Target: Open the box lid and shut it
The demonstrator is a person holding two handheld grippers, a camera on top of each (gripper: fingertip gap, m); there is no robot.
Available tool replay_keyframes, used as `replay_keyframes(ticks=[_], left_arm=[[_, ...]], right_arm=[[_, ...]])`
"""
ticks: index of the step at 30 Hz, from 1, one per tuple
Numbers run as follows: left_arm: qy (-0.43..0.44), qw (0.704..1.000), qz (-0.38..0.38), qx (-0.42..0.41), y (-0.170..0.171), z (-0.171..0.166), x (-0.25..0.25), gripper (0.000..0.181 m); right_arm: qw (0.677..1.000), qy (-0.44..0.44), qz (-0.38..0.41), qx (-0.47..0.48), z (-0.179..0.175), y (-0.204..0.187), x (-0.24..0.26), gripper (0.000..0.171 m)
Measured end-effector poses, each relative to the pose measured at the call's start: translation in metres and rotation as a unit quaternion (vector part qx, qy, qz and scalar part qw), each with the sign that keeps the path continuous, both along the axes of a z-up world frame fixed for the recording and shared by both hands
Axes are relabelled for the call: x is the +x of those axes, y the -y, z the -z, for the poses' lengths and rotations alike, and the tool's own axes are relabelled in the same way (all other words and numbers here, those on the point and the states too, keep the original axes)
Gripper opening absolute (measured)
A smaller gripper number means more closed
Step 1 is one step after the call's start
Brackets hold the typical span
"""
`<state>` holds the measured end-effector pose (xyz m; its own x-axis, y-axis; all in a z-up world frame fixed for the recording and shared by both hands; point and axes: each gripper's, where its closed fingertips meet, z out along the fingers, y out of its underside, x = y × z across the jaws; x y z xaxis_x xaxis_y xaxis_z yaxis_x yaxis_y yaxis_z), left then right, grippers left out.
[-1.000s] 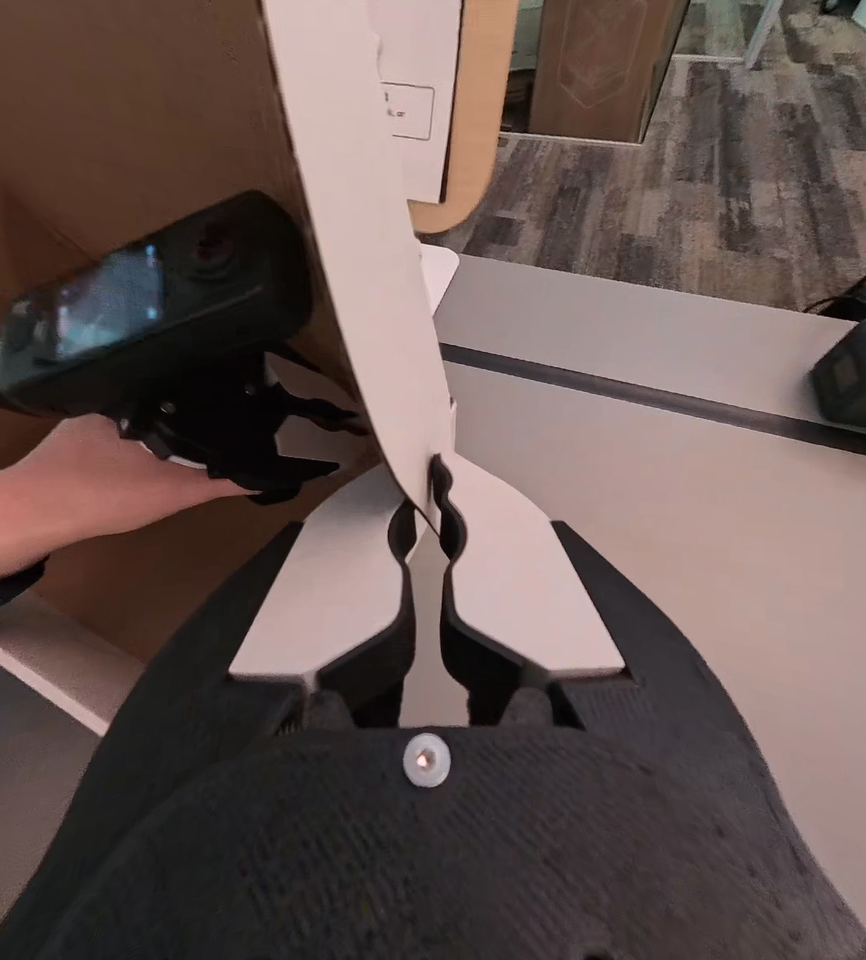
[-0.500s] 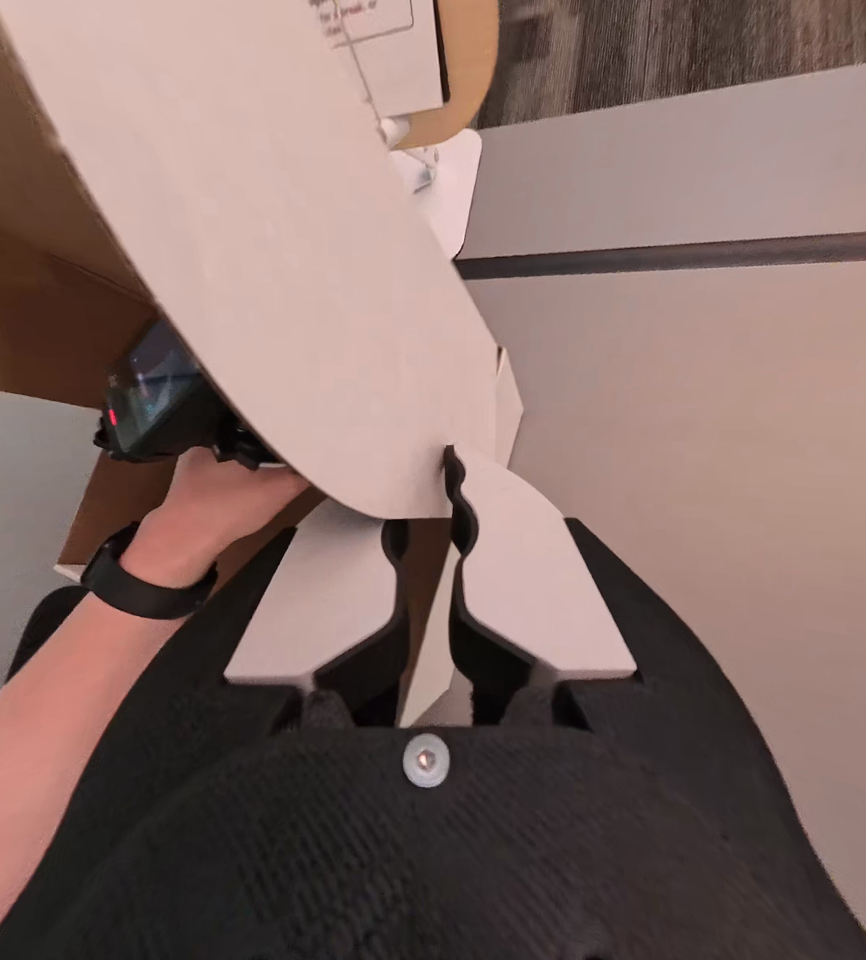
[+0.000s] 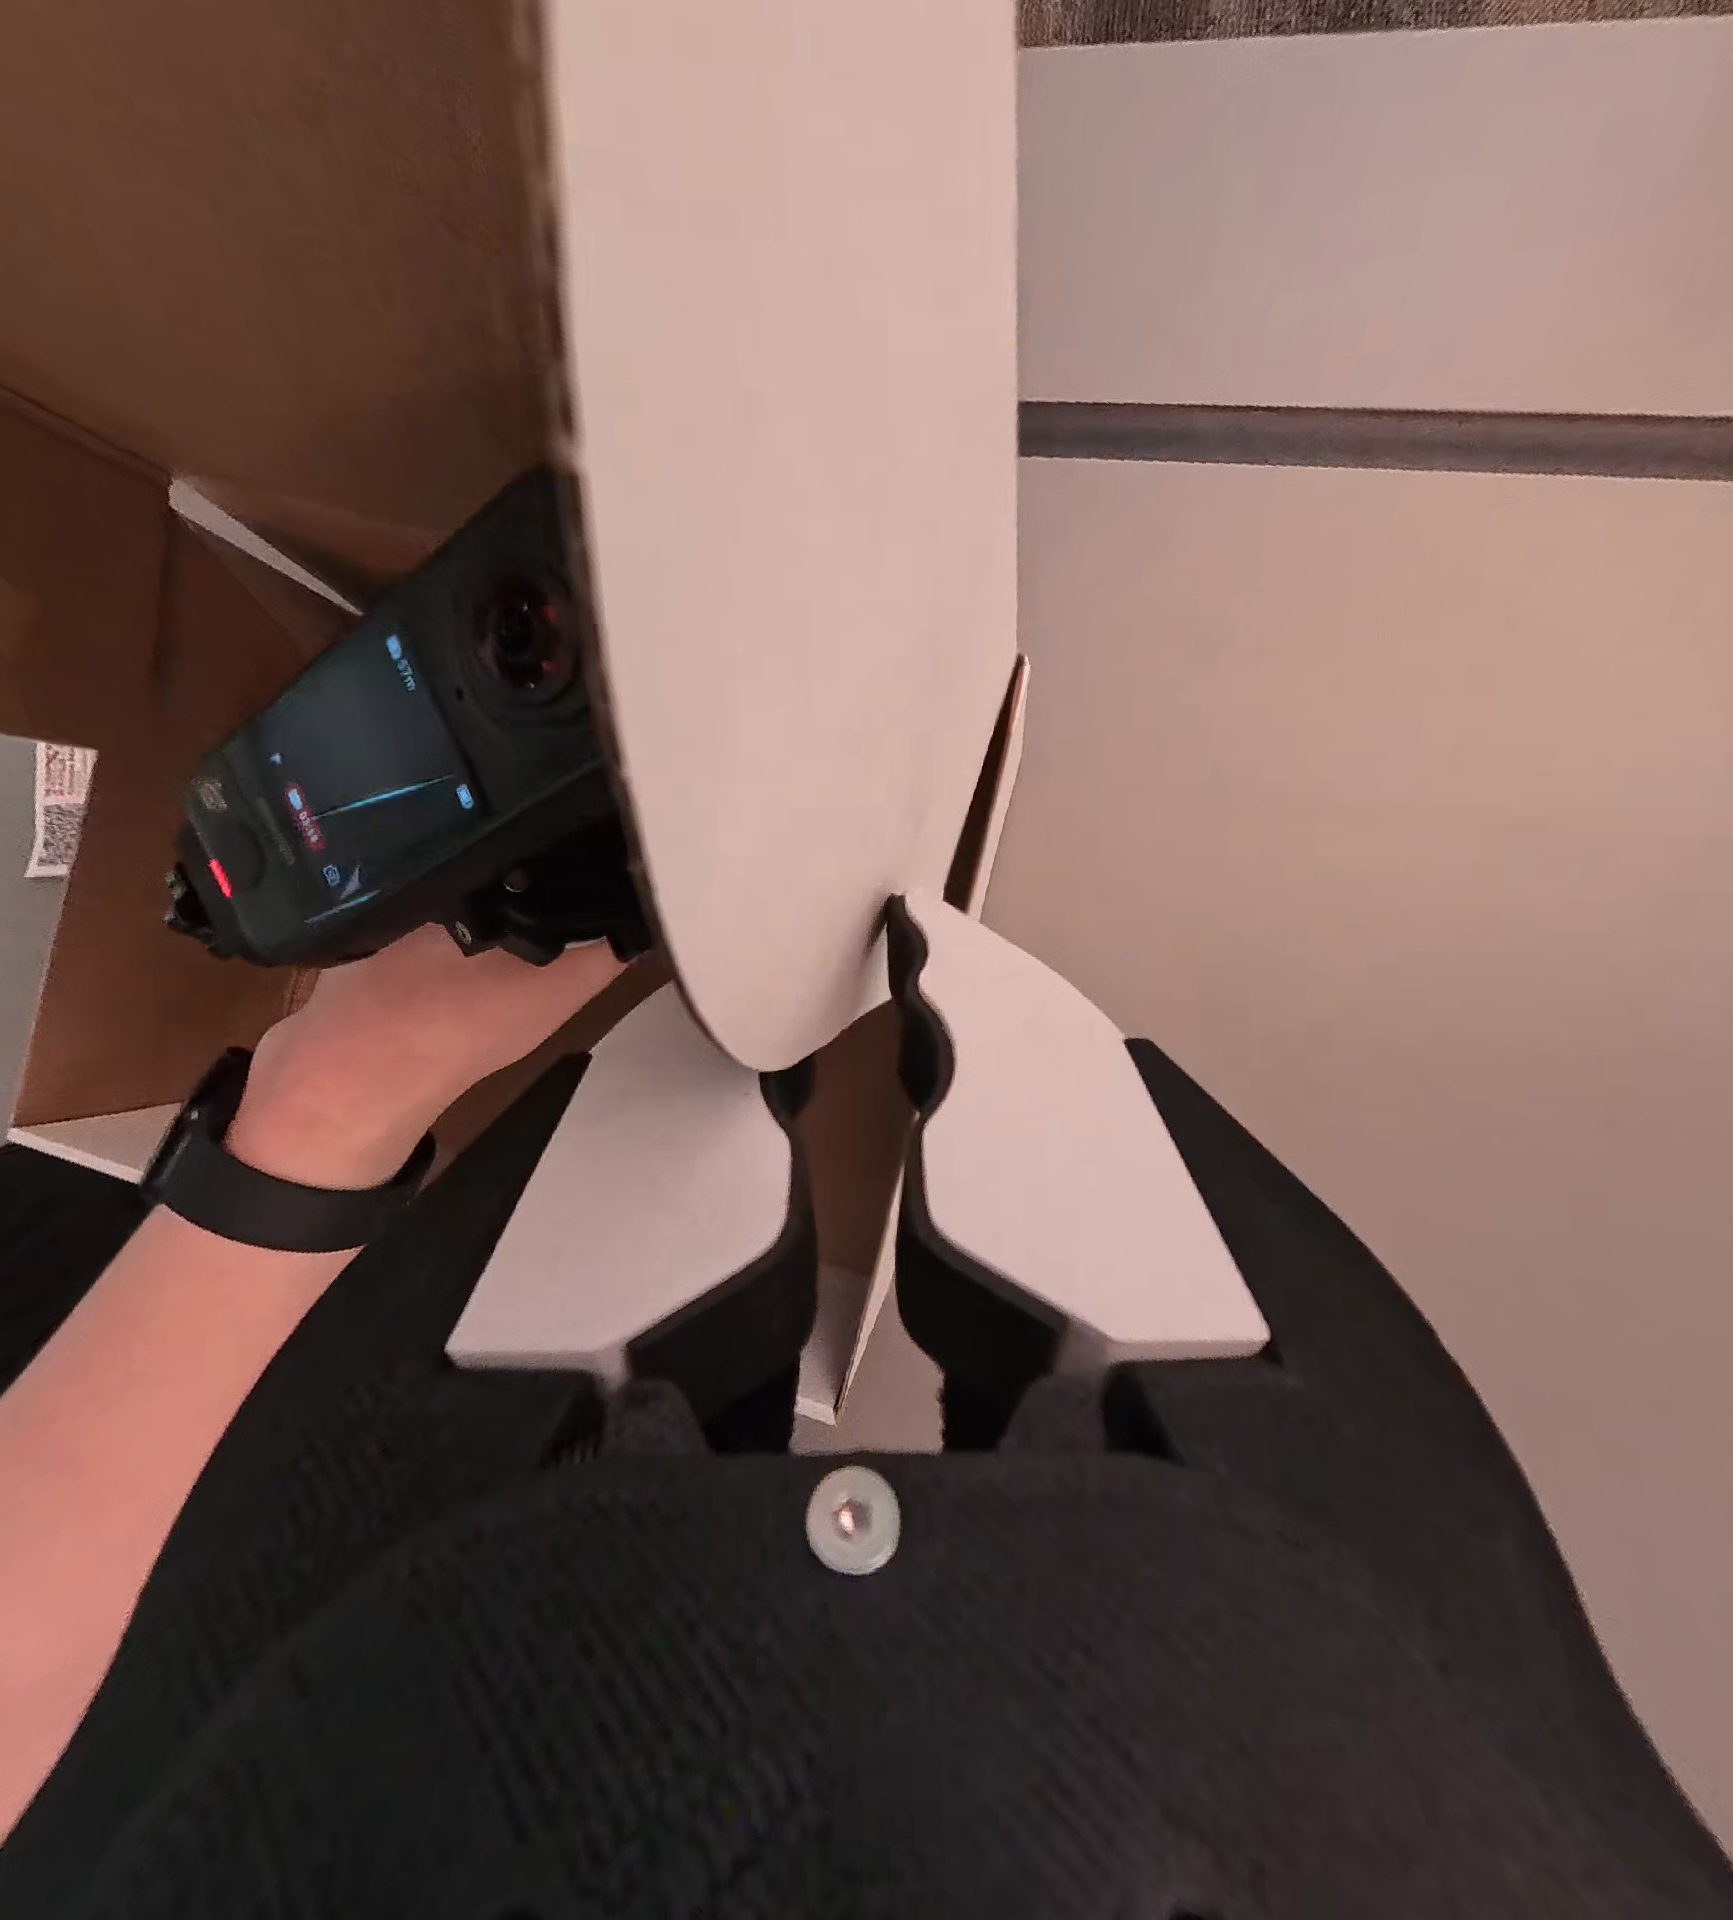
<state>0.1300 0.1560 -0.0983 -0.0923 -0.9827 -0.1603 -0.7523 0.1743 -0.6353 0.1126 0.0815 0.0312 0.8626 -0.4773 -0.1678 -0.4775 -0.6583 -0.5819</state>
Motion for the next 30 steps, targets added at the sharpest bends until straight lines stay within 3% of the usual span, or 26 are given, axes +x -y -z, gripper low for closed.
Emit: replay_keyframes(ticks=[1,9,14,19,22,25,28,30], left_arm=[[0.001,1.0,-0.001,-0.003,0.0,0.0,0.0,0.005],[0.013,1.0,0.003,-0.003,-0.001,-0.004,0.0,0.008],[0.085,0.994,0.074,-0.001,0.022,-0.058,-0.011,0.015],[0.096,0.991,0.098,0.0,0.043,-0.106,-0.064,0.02],[0.195,0.978,0.07,0.022,0.046,-0.157,-0.114,0.019],[0.298,0.954,0.004,0.028,0.027,-0.206,-0.179,0.018],[0.373,0.924,-0.083,0.033,-0.008,-0.238,-0.24,0.032],[0.377,0.917,-0.13,0.021,-0.029,-0.237,-0.264,0.052]], right_arm=[[1.0,0.006,-0.005,-0.006,0.001,-0.001,-0.001,0.011],[0.999,0.027,-0.024,0.04,0.021,0.014,-0.005,0.012],[0.996,0.02,-0.035,0.084,0.022,0.014,-0.005,0.017],[0.992,0.018,-0.049,0.115,0.021,0.01,-0.011,0.026],[0.983,0.048,-0.06,0.166,0.008,0.015,-0.012,0.034],[0.958,0.106,-0.089,0.25,-0.02,0.029,-0.016,0.043],[0.93,0.174,-0.103,0.306,-0.036,0.054,-0.014,0.053],[0.925,0.161,-0.102,0.329,-0.032,0.068,-0.018,0.055]])
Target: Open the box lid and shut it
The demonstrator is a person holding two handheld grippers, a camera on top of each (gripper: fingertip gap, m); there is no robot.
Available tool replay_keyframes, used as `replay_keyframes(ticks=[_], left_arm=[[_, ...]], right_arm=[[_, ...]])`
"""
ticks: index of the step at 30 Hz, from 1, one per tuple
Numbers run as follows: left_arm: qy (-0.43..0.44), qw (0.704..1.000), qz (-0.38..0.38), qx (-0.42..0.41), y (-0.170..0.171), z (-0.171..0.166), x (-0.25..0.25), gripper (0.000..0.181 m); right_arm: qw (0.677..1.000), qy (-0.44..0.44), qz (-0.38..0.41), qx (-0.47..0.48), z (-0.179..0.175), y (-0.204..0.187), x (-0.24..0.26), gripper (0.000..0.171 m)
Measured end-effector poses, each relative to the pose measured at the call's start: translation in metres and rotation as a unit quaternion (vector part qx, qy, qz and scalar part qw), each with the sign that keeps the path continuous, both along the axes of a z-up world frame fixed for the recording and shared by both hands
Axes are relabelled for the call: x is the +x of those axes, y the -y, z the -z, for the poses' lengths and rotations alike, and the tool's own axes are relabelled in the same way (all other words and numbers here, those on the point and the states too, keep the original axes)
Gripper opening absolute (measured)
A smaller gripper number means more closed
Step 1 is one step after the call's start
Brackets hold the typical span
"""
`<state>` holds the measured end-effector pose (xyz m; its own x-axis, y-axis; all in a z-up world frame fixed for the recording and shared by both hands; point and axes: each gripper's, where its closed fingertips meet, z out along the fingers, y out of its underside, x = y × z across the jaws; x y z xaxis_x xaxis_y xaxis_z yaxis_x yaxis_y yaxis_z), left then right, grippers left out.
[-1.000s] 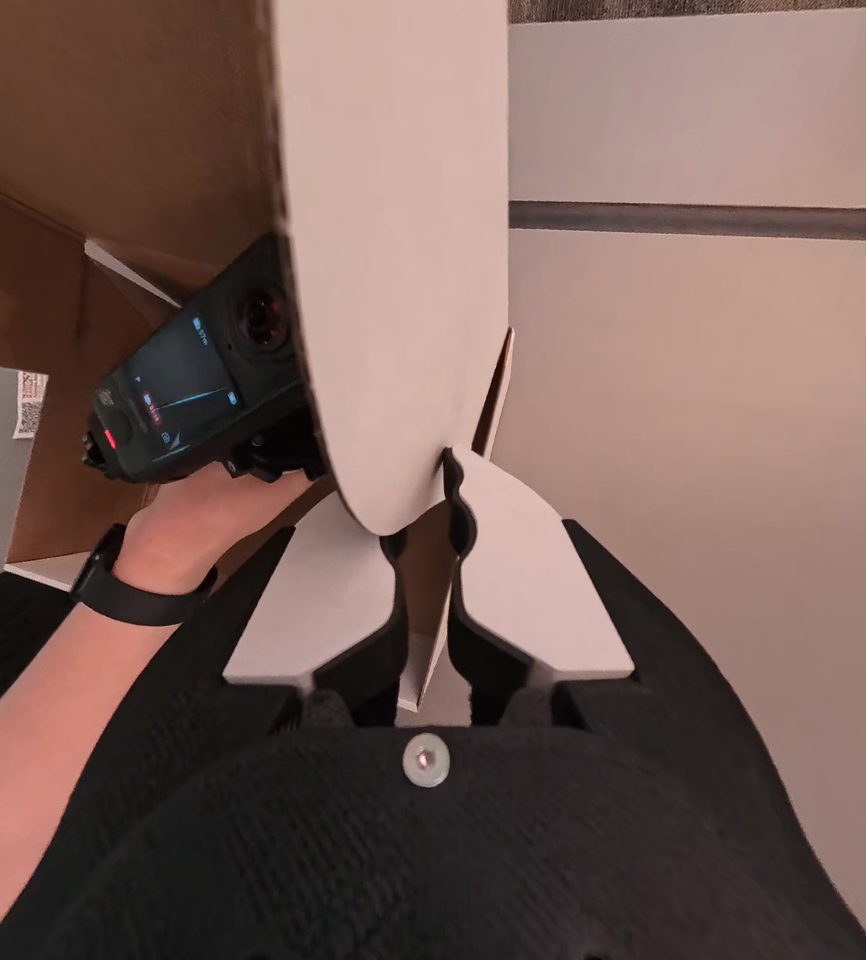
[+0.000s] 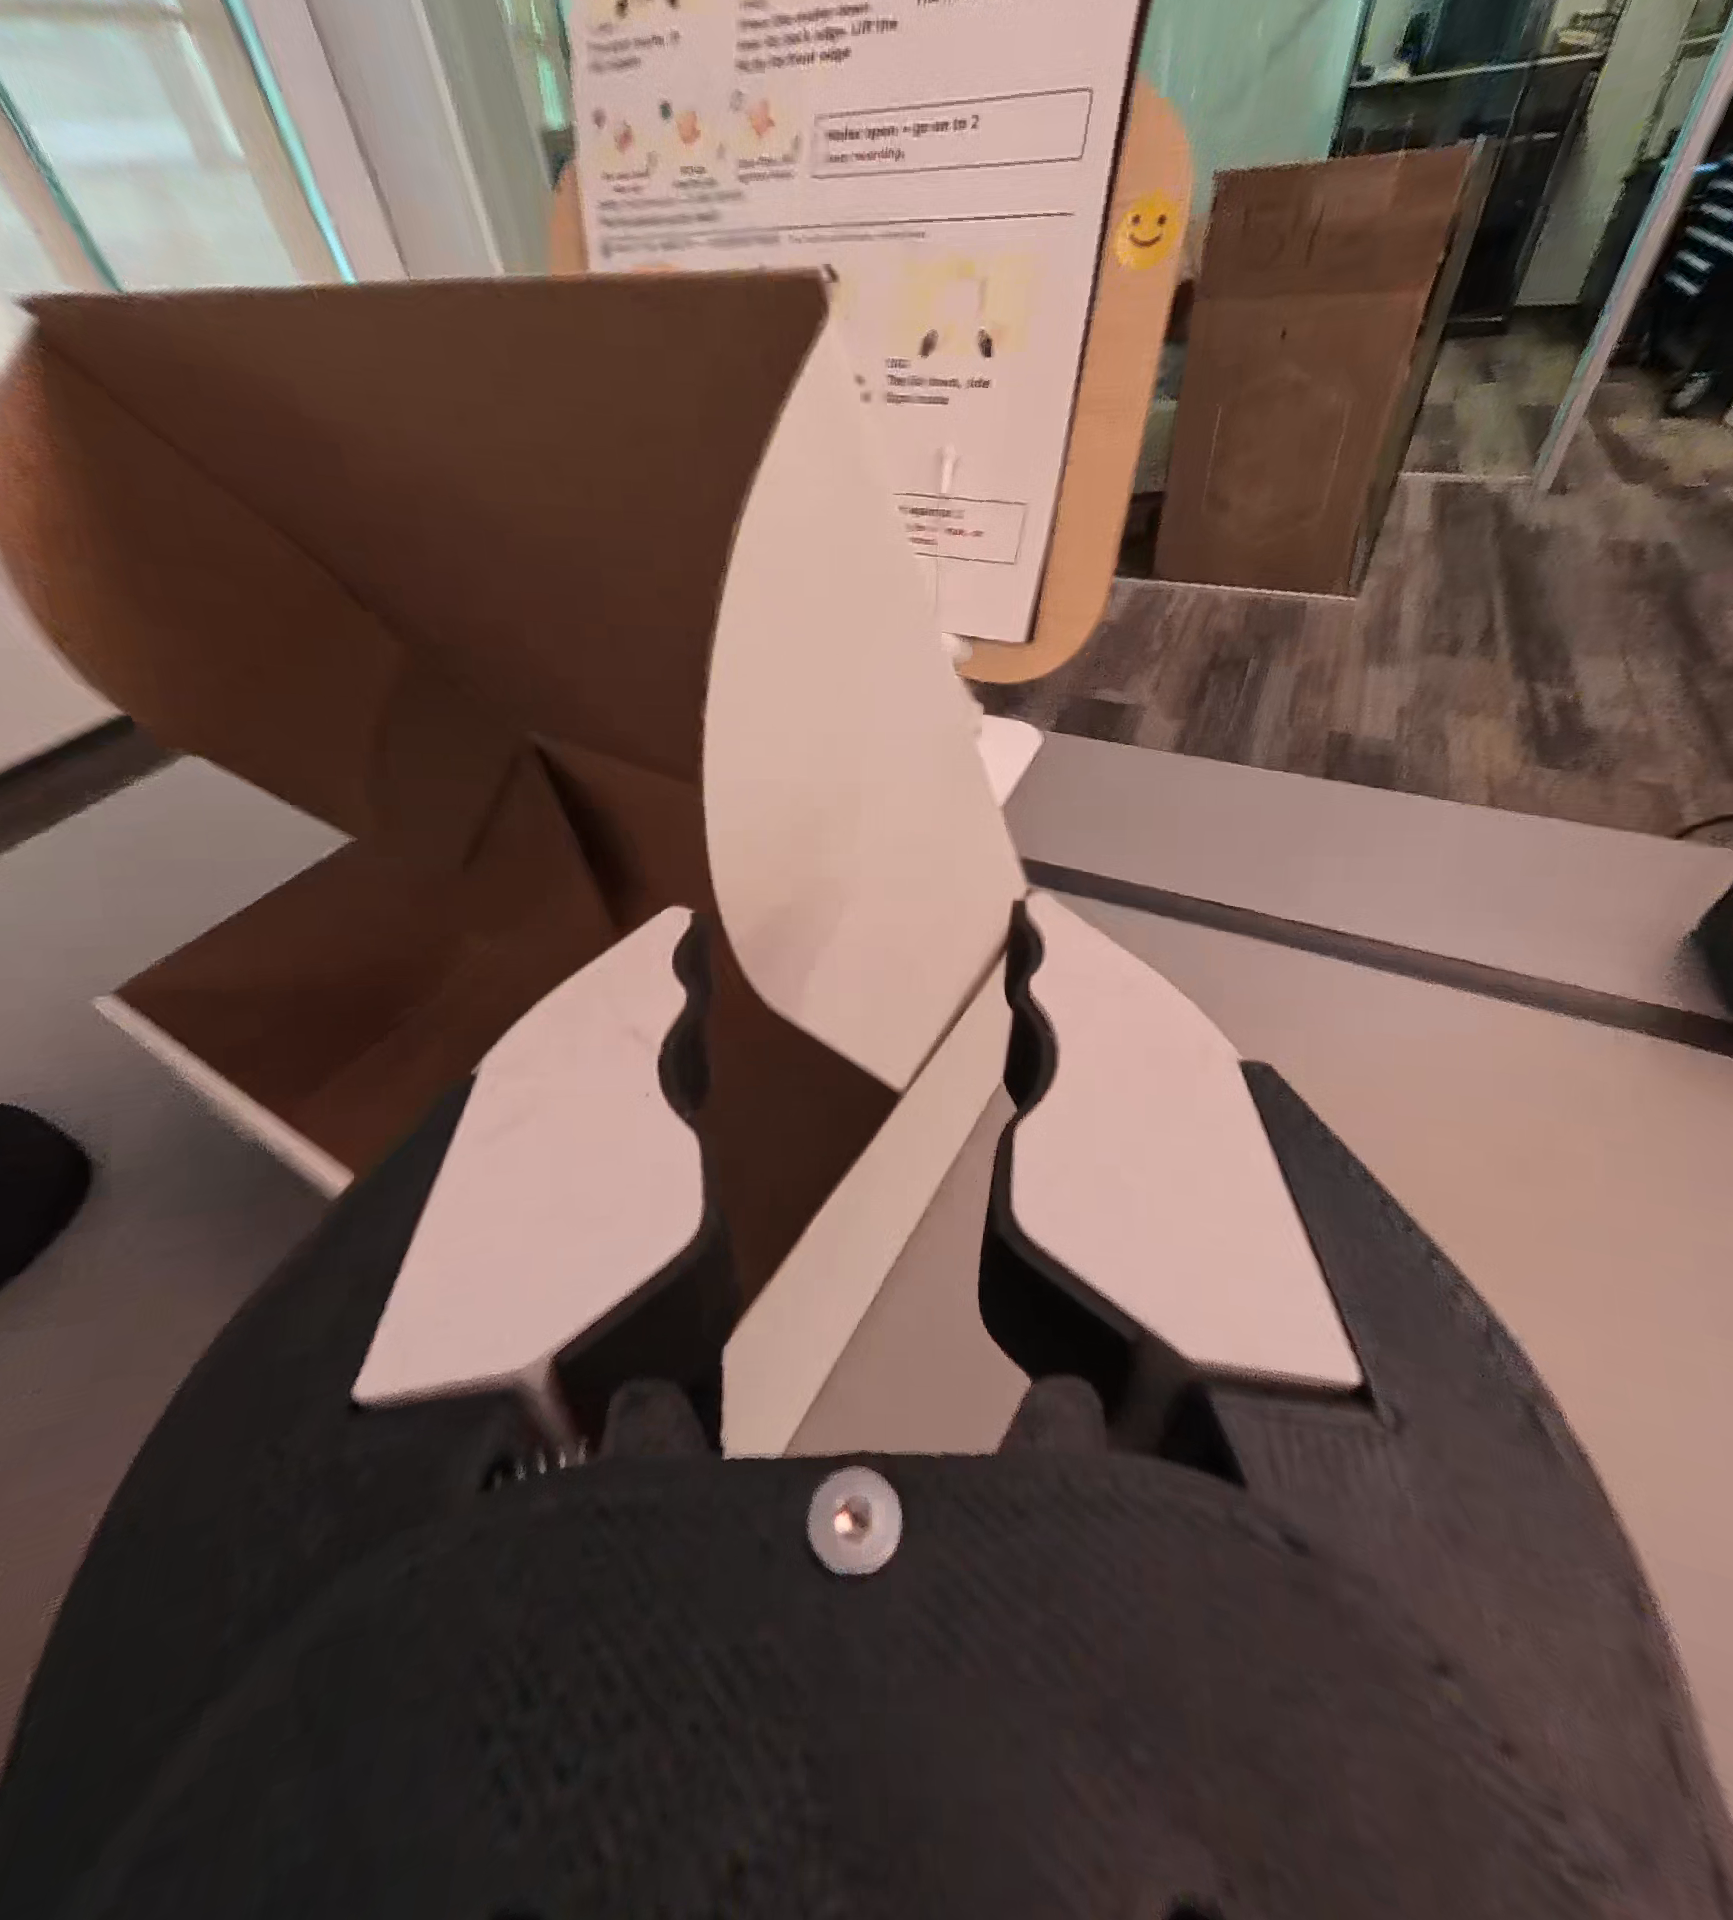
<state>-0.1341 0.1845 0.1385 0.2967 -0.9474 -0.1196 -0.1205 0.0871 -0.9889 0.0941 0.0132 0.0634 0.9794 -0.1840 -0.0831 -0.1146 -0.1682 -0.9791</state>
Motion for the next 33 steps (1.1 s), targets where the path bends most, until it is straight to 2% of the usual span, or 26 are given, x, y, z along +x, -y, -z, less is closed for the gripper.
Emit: replay_keyframes(ticks=[2,7,10,12,19,24,29,33], left_arm=[[-0.013,0.999,-0.021,-0.031,-0.012,0.014,-0.01,0.064],[-0.029,0.996,-0.028,-0.077,-0.024,0.046,-0.003,0.063],[-0.054,0.995,-0.042,-0.073,-0.026,0.057,-0.001,0.064],[-0.062,0.995,-0.042,-0.064,-0.021,0.059,-0.004,0.063],[-0.046,0.993,0.036,-0.1,0.016,0.064,-0.031,0.059],[-0.012,0.994,0.003,-0.106,-0.002,0.063,-0.069,0.057],[-0.009,0.985,0.003,-0.171,-0.018,0.1,-0.079,0.058],[-0.036,0.981,0.033,-0.187,-0.007,0.134,-0.077,0.075]], right_arm=[[0.999,-0.012,-0.019,0.025,0.009,0.009,-0.012,0.055],[0.997,-0.005,-0.041,0.064,0.028,0.02,-0.039,0.055],[0.997,-0.003,-0.031,0.07,0.024,0.026,-0.038,0.056],[0.997,-0.001,-0.031,0.076,0.019,0.031,-0.039,0.056],[0.996,-0.004,-0.023,0.082,0.015,0.053,-0.033,0.057],[0.996,0.001,-0.011,0.084,0.017,0.067,-0.026,0.057],[0.993,-0.03,-0.052,0.103,0.022,0.064,-0.039,0.057],[0.994,-0.015,-0.081,0.068,0.043,0.052,-0.053,0.072]])
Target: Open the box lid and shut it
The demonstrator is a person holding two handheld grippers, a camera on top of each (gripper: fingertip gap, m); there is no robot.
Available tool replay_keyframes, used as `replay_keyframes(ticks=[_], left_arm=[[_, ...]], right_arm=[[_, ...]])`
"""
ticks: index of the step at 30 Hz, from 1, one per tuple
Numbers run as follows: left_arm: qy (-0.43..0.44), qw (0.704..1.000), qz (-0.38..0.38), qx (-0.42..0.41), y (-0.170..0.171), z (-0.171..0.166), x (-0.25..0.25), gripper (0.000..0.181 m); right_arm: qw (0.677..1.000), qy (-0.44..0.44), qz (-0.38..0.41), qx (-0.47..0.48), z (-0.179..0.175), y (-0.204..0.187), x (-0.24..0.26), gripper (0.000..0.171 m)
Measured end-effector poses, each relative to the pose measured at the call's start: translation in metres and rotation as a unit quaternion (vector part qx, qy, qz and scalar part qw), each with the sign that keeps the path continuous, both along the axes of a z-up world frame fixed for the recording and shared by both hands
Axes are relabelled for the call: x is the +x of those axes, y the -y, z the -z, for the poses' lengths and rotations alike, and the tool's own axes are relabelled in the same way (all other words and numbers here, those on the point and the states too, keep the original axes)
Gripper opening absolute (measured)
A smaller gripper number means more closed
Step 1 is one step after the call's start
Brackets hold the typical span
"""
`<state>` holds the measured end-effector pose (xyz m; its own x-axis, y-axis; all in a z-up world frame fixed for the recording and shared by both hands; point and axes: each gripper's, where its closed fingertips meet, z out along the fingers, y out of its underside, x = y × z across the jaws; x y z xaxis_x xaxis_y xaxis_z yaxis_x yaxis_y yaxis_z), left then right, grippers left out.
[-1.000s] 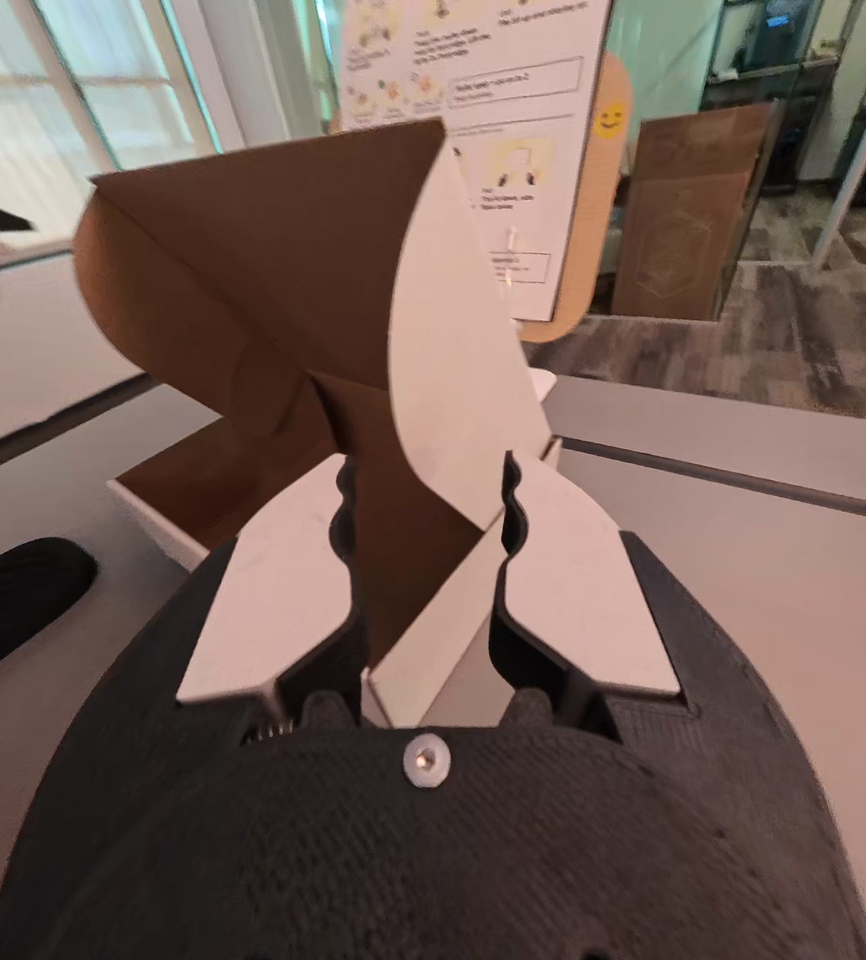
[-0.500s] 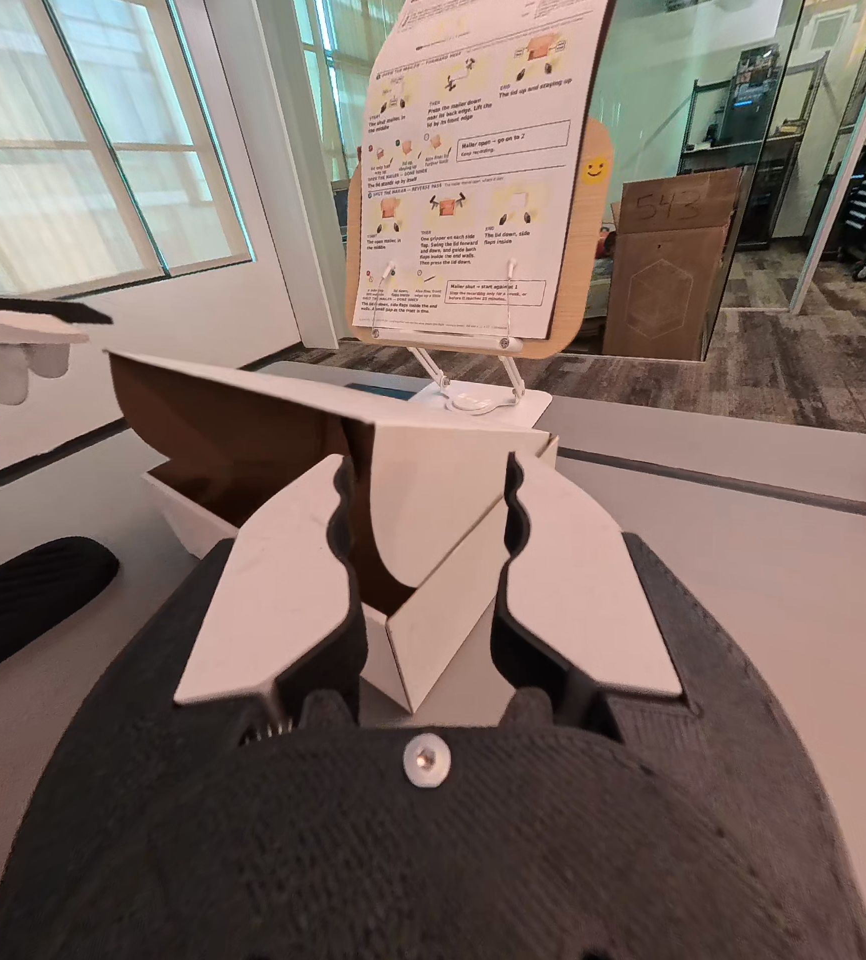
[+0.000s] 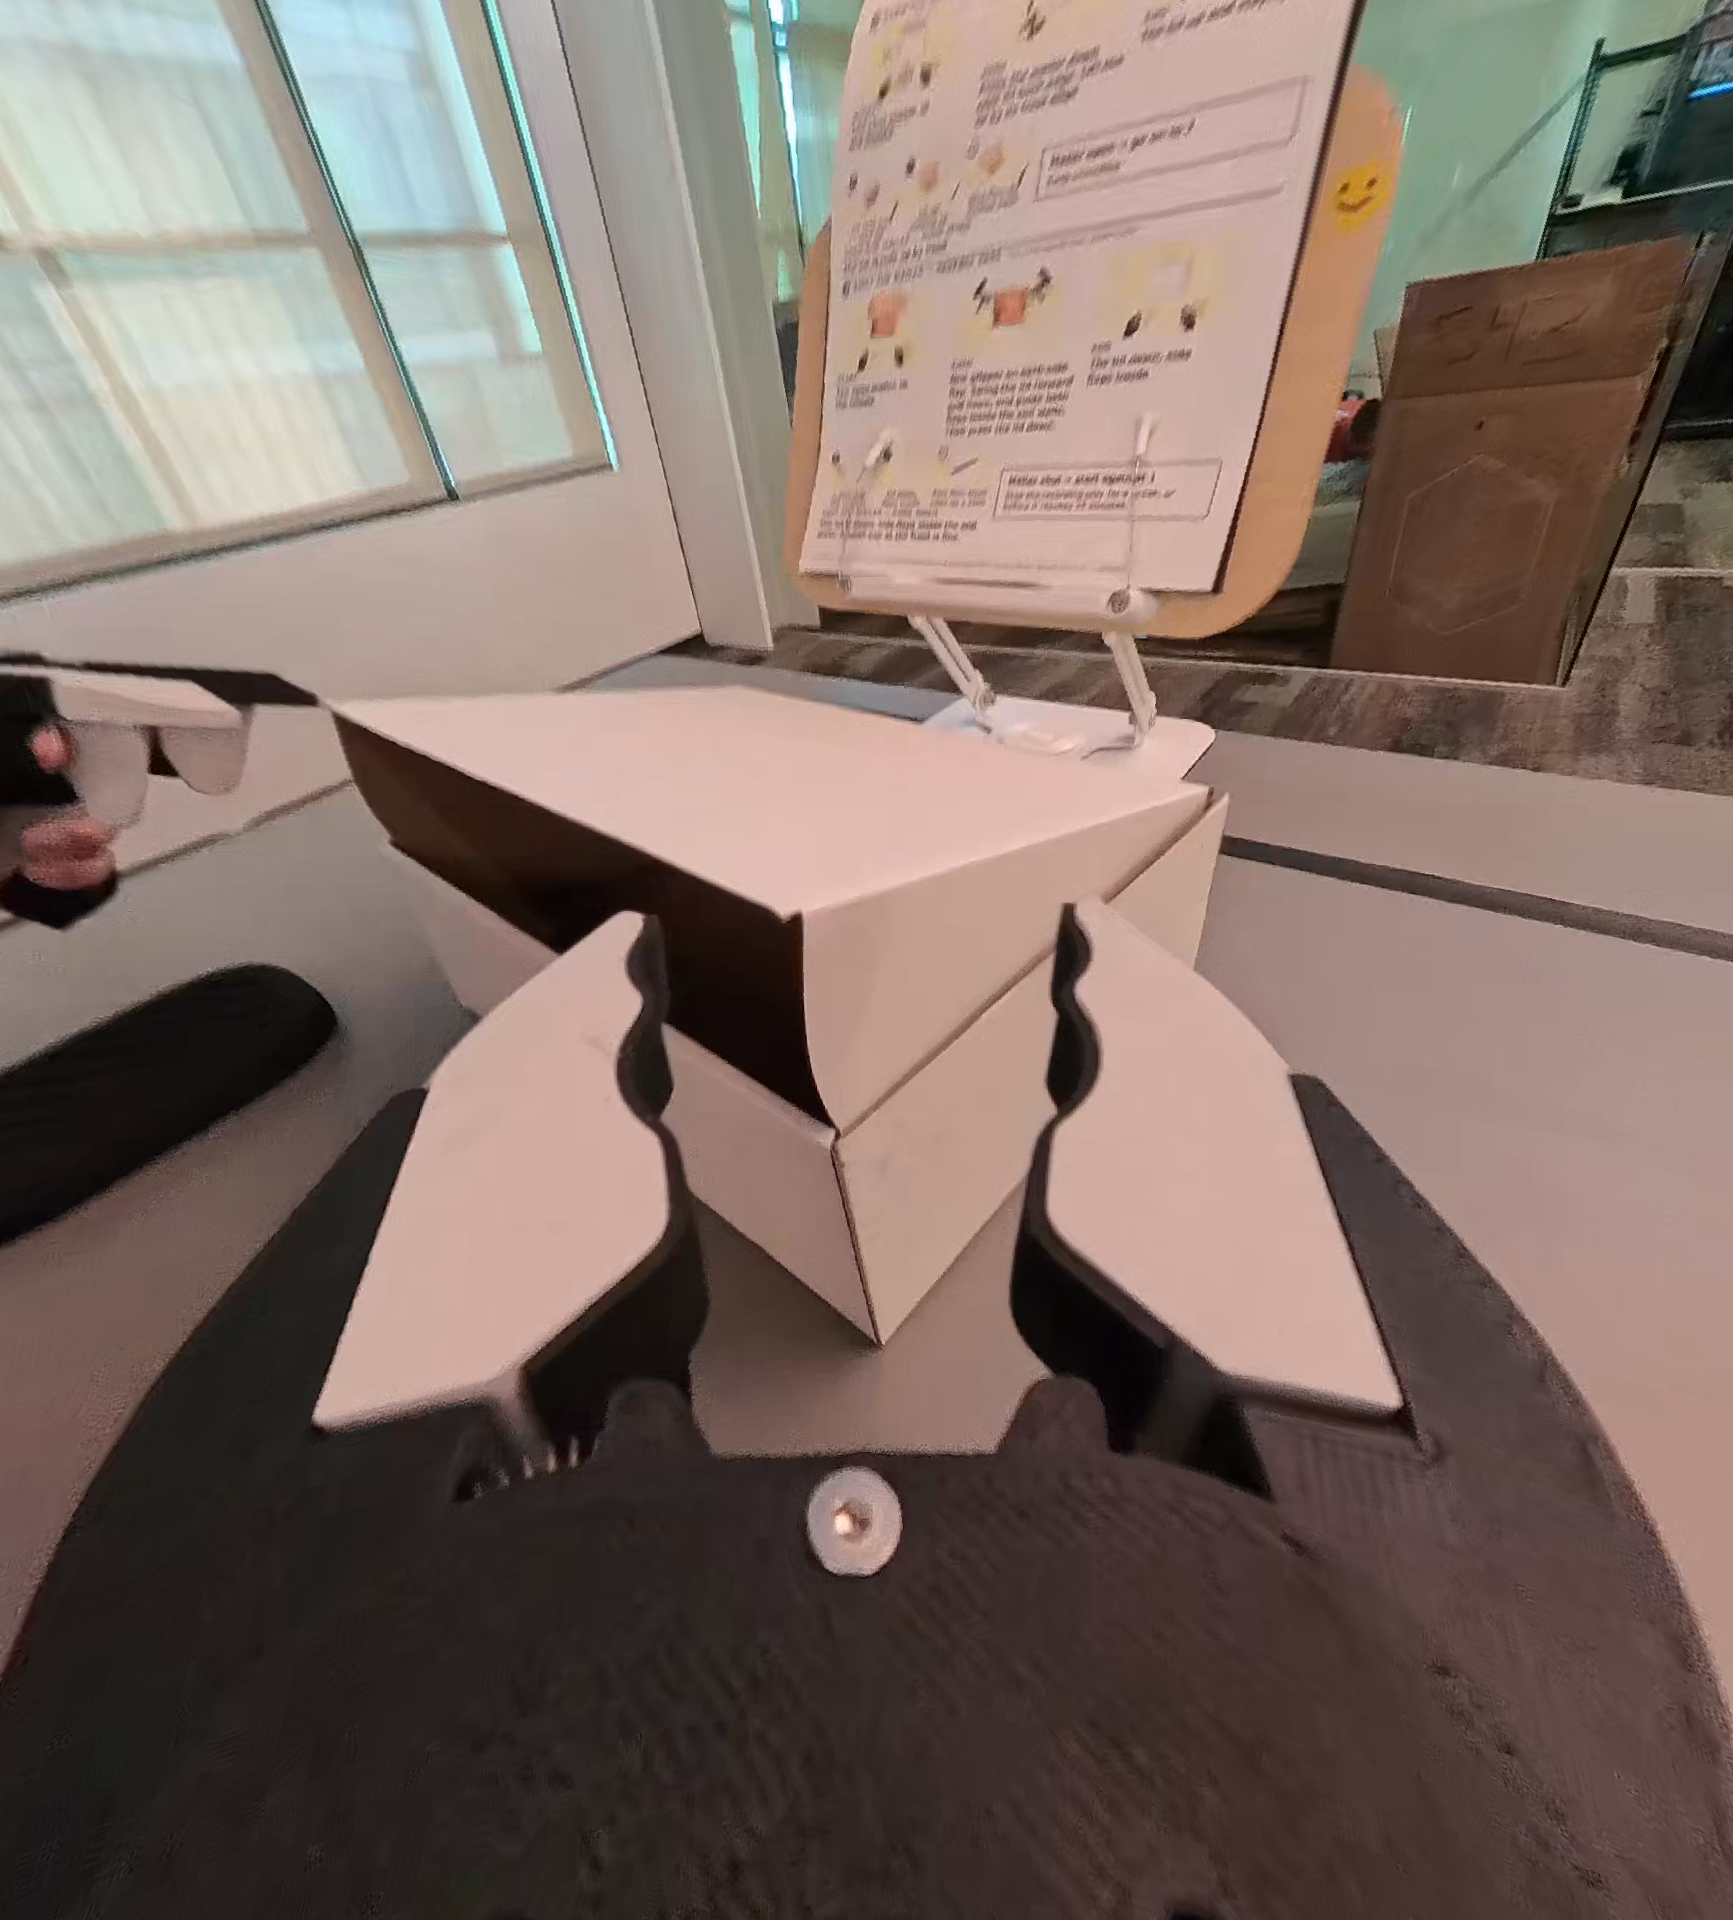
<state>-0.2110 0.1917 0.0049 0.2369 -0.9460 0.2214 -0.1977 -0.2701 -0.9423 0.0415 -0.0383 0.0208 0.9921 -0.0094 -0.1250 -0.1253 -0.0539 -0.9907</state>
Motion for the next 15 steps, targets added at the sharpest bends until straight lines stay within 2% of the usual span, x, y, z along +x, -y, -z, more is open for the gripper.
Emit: replay_keyframes(ticks=[5,11,12,13,15], left_arm=[[-0.001,1.0,0.013,-0.017,0.016,0.022,0.02,0.071],[-0.033,0.998,-0.036,0.026,0.003,0.034,0.035,0.04],[-0.042,0.998,-0.038,0.028,0.002,0.036,0.034,0.03],[-0.046,0.998,-0.031,0.028,0.003,0.038,0.033,0.012],[-0.04,0.999,-0.025,0.025,0.005,0.036,0.031,0.009]], right_arm=[[0.999,0.001,0.008,-0.042,0.03,-0.02,-0.009,0.076],[0.997,-0.001,0.033,-0.065,0.047,-0.035,-0.007,0.067],[0.997,-0.003,0.037,-0.066,0.048,-0.035,-0.004,0.063],[0.997,-0.005,0.046,-0.069,0.05,-0.033,0.0,0.062],[0.995,-0.007,0.066,-0.068,0.05,-0.027,0.01,0.058]])
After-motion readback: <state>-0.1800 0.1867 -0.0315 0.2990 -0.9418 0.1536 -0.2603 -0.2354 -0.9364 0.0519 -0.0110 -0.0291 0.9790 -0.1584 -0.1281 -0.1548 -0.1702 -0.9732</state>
